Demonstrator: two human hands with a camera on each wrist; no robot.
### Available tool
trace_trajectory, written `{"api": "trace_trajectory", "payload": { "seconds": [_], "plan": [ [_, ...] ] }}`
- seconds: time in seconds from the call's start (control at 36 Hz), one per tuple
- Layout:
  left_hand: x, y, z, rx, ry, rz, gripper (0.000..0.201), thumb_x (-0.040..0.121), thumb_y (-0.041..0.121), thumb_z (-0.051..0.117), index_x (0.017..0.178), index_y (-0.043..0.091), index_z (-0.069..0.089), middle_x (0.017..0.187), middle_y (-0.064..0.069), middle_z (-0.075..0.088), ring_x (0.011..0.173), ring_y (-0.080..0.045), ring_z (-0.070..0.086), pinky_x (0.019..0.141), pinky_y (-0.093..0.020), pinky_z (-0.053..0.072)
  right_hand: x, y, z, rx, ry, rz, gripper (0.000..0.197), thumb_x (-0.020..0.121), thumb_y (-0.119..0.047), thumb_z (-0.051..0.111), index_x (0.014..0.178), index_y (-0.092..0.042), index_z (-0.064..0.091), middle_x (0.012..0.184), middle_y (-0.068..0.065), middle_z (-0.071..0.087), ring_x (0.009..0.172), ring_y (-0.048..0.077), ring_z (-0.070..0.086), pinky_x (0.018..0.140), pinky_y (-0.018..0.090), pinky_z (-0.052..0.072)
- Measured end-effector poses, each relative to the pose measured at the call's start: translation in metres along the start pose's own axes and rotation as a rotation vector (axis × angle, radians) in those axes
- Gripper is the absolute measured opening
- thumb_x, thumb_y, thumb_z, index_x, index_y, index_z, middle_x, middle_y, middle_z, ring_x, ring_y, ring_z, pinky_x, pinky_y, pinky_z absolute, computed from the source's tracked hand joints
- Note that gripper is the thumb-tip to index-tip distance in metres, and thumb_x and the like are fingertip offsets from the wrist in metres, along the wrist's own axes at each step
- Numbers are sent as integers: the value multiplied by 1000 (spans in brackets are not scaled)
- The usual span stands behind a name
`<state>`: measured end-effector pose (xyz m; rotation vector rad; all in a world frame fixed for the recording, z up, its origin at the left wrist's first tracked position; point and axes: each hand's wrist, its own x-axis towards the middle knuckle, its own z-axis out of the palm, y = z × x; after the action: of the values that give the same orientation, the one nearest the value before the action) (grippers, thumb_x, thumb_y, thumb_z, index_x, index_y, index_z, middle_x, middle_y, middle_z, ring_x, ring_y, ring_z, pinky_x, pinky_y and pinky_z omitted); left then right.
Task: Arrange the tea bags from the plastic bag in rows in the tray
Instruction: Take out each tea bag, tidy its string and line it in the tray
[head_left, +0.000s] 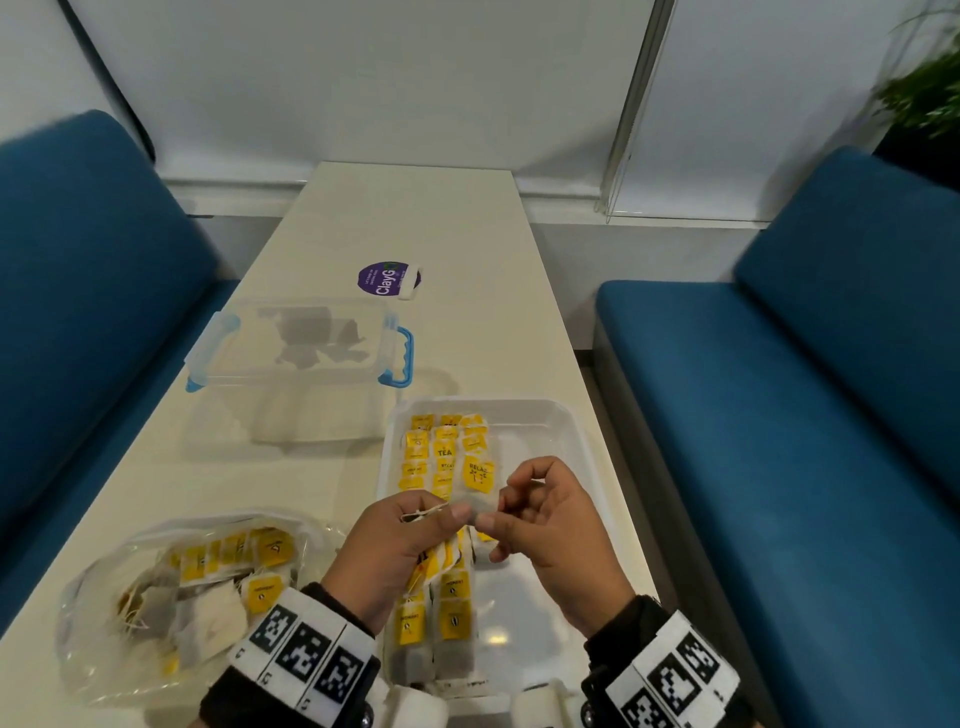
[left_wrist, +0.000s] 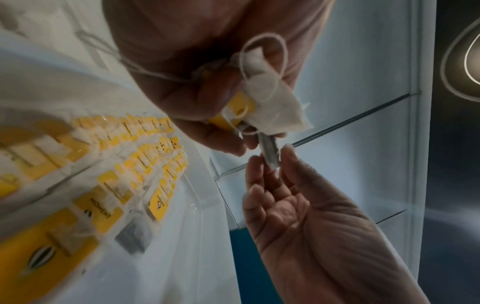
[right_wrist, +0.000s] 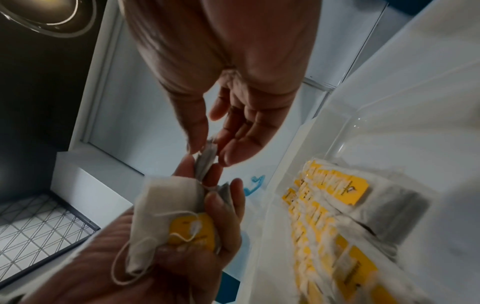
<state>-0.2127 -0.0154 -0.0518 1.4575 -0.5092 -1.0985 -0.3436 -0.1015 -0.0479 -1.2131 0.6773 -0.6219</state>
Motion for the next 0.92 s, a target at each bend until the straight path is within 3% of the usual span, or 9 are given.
{"api": "trace_trajectory", "payload": {
  "seconds": [0.11, 0.25, 0.33, 0.42, 0.56, 0.67, 0.75, 0.92],
  "plan": [
    [-3, -3, 3, -24, -18, -21, 19, 72, 17, 69, 66, 5, 56, 58, -6, 49, 69, -25, 49, 43, -16, 39, -3, 2, 2, -13, 15, -8, 36, 72, 15, 68, 89, -7, 45, 73, 7, 47, 54, 11, 53, 46, 25, 50],
    [-6, -4, 4, -18, -26, -43, 16, 81, 12, 65, 70, 4, 57, 61, -9, 52, 67, -25, 53, 40, -15, 38, -9, 2, 2, -48, 49, -26, 29, 75, 13, 66, 85, -6, 46, 75, 16, 51, 55, 16, 54, 46, 25, 49],
    [-10, -4, 6, -45, -39, -50, 11, 83, 8, 62, 76, 0, 60, 64, -12, 54, 58, -22, 55, 38, -14, 38, -13, 5, 1, -53, 107, -37, 28, 75, 14, 66, 82, -5, 47, 77, 20, 54, 57, 23, 54, 47, 25, 49],
    [-11, -5, 3, -84, 5, -64, 9, 85, 8, 61, 84, 0, 63, 63, -9, 58, 46, -12, 58, 35, -13, 36, -15, 13, -6, -92, 204, -17, 26, 75, 15, 65, 79, -5, 50, 71, 14, 56, 59, 23, 55, 49, 24, 49],
    [-10, -11, -11, -115, 123, -102, 13, 84, 18, 64, 80, 5, 64, 66, -5, 62, 49, -12, 61, 32, -13, 30, -20, 37, -25, -281, 318, 120, 22, 78, 10, 65, 78, -10, 57, 80, 13, 59, 67, 19, 56, 53, 21, 52],
    [-13, -17, -14, -137, 125, -142, 12, 84, 17, 63, 79, 6, 63, 66, -4, 63, 50, -13, 61, 32, -13, 31, -24, 53, -30, -386, 322, 195, 22, 79, 8, 66, 77, -13, 59, 77, 11, 59, 65, 18, 56, 61, 29, 54],
    [-15, -20, -15, -135, 114, -147, 12, 85, 17, 62, 80, 6, 63, 69, -7, 62, 49, -13, 60, 34, -13, 33, -23, 59, -28, -449, 306, 198, 24, 79, 9, 64, 75, -15, 60, 73, 6, 58, 63, 16, 56, 60, 24, 53],
    [-17, -21, -16, -113, 92, -103, 12, 86, 15, 61, 82, 4, 63, 77, -11, 62, 47, -12, 59, 34, -15, 36, -15, 63, -19, -575, 308, 183, 29, 81, 11, 54, 77, -17, 63, 79, -2, 61, 80, 20, 61, 79, 31, 55]
  ]
}}
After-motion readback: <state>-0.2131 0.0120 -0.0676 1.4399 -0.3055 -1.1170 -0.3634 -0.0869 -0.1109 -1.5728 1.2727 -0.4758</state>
